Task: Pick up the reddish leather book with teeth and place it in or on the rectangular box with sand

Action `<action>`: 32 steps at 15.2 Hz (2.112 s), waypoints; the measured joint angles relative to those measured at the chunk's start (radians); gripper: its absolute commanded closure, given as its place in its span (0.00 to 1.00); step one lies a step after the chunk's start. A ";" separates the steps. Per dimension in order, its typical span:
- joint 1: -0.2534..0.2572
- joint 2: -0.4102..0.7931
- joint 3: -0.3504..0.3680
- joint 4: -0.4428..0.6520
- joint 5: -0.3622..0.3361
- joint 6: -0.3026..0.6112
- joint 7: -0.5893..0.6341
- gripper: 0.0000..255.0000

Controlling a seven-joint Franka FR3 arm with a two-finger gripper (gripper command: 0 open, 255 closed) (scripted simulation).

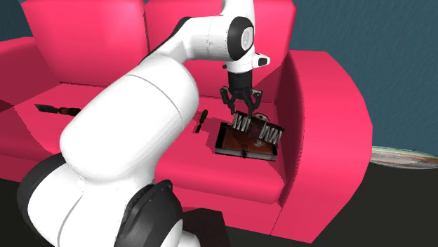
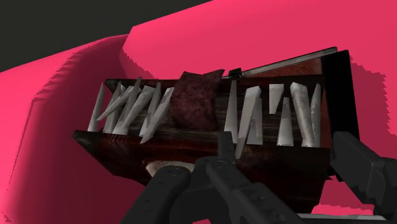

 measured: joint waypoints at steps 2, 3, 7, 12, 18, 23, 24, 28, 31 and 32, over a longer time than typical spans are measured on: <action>-0.003 -0.016 0.000 -0.042 -0.005 0.026 0.004 1.00; -0.004 -0.021 0.000 -0.058 -0.006 0.037 0.006 1.00; -0.006 -0.040 0.001 -0.131 -0.012 0.089 0.022 1.00; -0.011 -0.068 -0.003 -0.213 -0.019 0.103 0.026 1.00; -0.003 -0.083 -0.015 -0.286 -0.030 0.116 0.044 1.00; 0.011 -0.080 -0.026 -0.280 -0.033 0.107 0.045 0.00; 0.013 -0.073 -0.029 -0.277 -0.029 0.104 0.042 0.00; 0.016 -0.084 -0.021 -0.306 -0.032 0.128 0.062 0.00; 0.022 -0.073 -0.026 -0.254 -0.034 0.158 0.052 0.00; 0.023 -0.069 -0.026 -0.222 -0.033 0.142 0.046 0.00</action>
